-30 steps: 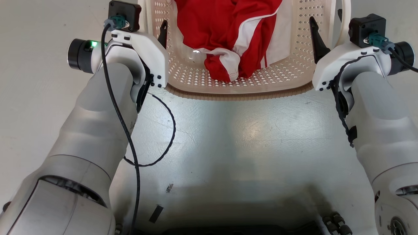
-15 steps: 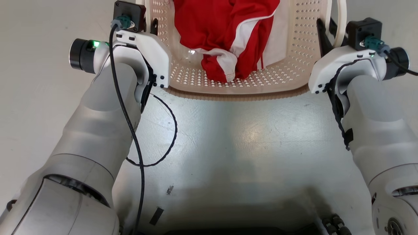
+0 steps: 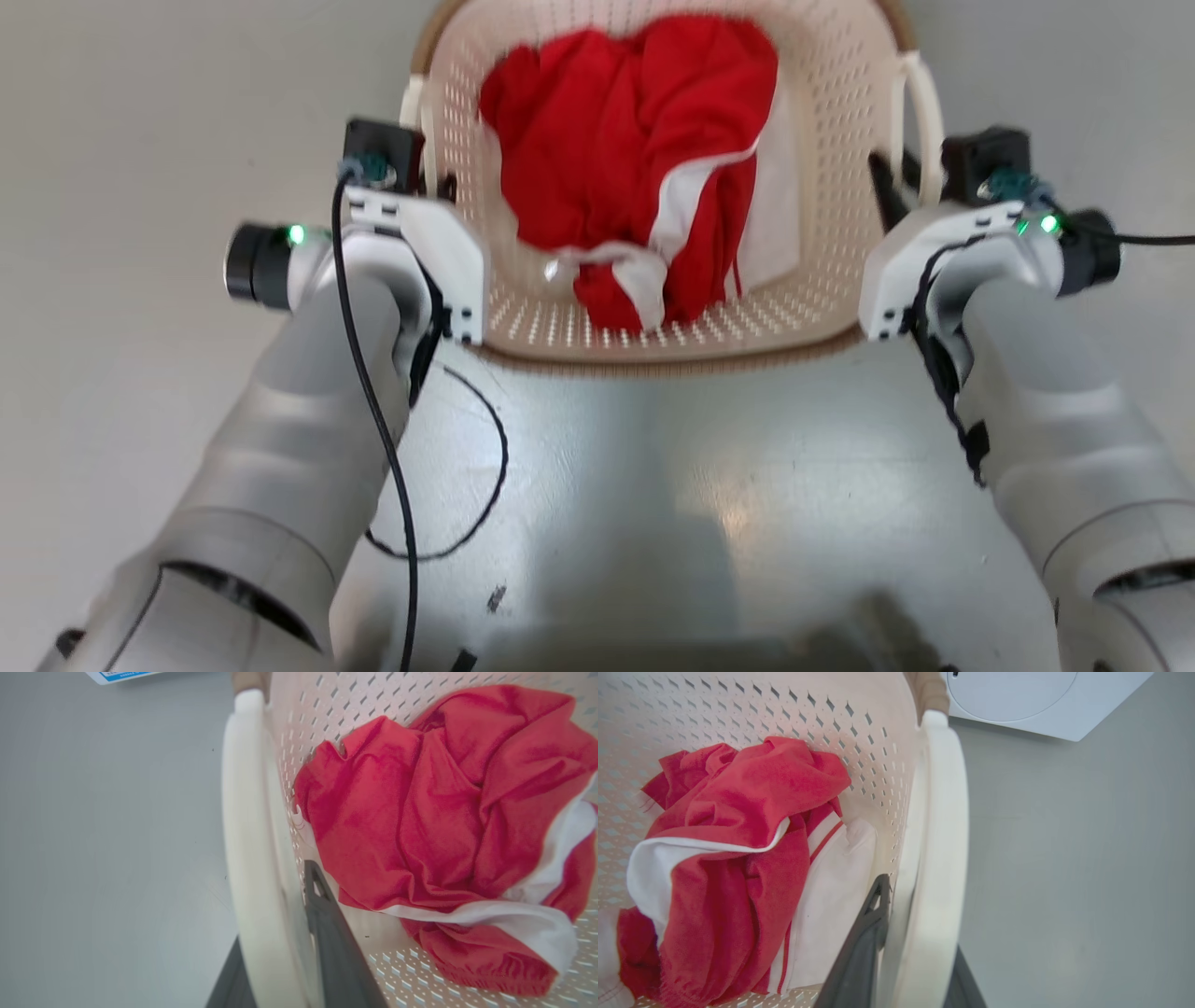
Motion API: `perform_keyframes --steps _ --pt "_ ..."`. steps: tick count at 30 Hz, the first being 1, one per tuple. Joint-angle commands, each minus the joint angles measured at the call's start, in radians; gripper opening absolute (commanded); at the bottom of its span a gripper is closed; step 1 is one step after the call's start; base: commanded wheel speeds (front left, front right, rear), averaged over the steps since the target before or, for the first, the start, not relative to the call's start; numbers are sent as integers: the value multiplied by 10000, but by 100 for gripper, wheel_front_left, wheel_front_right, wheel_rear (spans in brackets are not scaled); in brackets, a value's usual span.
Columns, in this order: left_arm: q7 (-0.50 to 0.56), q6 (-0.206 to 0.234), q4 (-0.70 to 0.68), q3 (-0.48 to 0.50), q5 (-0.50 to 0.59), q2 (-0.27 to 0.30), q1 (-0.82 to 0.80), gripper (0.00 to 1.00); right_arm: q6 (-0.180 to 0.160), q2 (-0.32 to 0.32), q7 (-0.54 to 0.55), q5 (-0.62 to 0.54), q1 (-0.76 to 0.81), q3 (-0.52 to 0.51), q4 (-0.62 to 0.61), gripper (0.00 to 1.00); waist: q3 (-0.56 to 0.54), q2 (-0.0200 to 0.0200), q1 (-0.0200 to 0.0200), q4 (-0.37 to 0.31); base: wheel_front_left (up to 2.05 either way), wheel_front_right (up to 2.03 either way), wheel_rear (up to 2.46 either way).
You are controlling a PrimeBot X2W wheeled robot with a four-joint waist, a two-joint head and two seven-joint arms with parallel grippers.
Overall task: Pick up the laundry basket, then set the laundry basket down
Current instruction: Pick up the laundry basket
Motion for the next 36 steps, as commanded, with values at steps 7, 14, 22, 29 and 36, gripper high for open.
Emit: perform_keyframes --steps 7,14,22,29,36 --pt "195 0 -93 -159 -282 327 1362 0 75 118 900 1296 1559 1907 -11 0 -1965 0 0 -197 0 0 0" --pt "616 -67 -56 -263 -633 327 2658 0 75 118 1824 2601 2885 3371 -576 0 -3725 0 0 -409 0 0 0" --pt "1324 -185 -110 -492 -1085 327 4238 0 75 118 3171 3882 4157 5115 -1388 0 -5628 0 0 -600 0 0 0" --pt "1629 -96 -439 -896 -1369 327 5314 0 75 118 3941 4468 4912 6169 -1801 0 -7010 0 0 -680 0 0 0" --pt "1781 29 -781 -1158 -1718 327 5996 0 75 118 4300 4783 5430 6693 -1888 0 -7972 0 0 -777 0 0 0"
